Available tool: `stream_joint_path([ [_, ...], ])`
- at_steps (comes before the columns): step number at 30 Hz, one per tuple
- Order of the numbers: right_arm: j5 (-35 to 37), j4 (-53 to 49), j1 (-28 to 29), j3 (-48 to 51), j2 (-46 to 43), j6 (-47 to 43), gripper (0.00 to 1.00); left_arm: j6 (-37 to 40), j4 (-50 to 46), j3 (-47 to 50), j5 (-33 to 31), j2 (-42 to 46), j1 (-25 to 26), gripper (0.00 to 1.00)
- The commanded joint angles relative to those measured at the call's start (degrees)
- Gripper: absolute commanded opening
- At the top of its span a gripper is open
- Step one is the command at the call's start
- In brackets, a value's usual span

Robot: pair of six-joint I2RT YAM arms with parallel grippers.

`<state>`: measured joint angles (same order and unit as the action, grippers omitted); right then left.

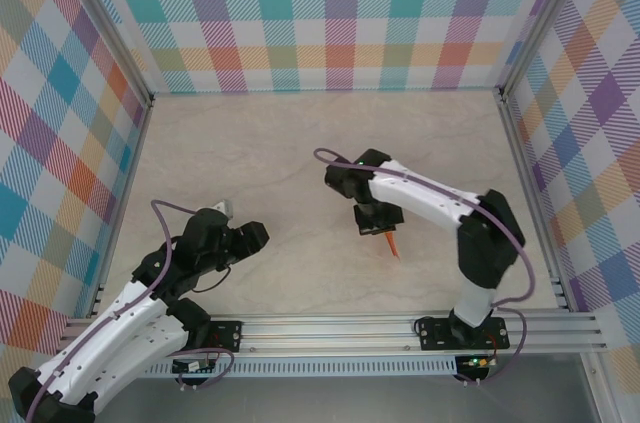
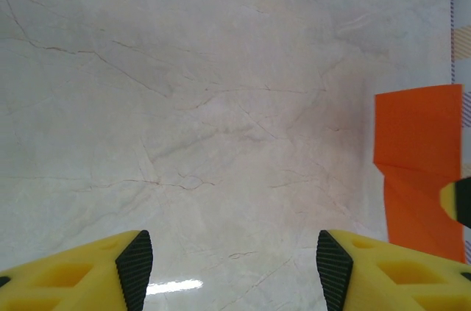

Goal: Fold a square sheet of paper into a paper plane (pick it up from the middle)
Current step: Turn over the paper at the center of the table.

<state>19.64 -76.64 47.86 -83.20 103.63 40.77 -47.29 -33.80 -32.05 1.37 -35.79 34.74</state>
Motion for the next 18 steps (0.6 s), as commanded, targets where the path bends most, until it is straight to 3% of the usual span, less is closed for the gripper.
stream_joint_path([
  [1,-3.64,2.08,1.32,-5.48,7.1,2.78,0.07,0.38,-1.66,-1.48,-1.69,-1.7,-0.16,0.64],
  [5,-12.36,8.45,2.6,-10.58,14.49,1.21,0.15,1.22,-1.34,-3.43,-1.37,-5.17,-0.12,0.64],
  [8,-20.24,15.41,2.67,-10.69,13.97,-0.66,0.24,1.21,-0.21,-3.67,-1.39,-6.52,-0.12,0.64],
  [10,-19.4,19.19,2.67,-7.87,9.32,0.12,0.31,0.94,0.81,-3.63,-0.87,-7.28,-0.2,0.64],
  [12,-19.72,23.85,1.76,-2.53,2.37,-0.47,0.49,0.84,2.93,-3.54,0.93,-8.78,-0.13,0.64],
  [15,-27.63,34.03,-1.43,8.38,-8.41,-1.98,0.57,1.52,6.22,-3.91,4.81,-13.05,-0.11,0.64],
  [18,-30.56,40.29,-6.17,19.22,-18.55,-1.11,0.65,1.65,10.73,-5.17,8.56,-19.77,0.32,0.61],
])
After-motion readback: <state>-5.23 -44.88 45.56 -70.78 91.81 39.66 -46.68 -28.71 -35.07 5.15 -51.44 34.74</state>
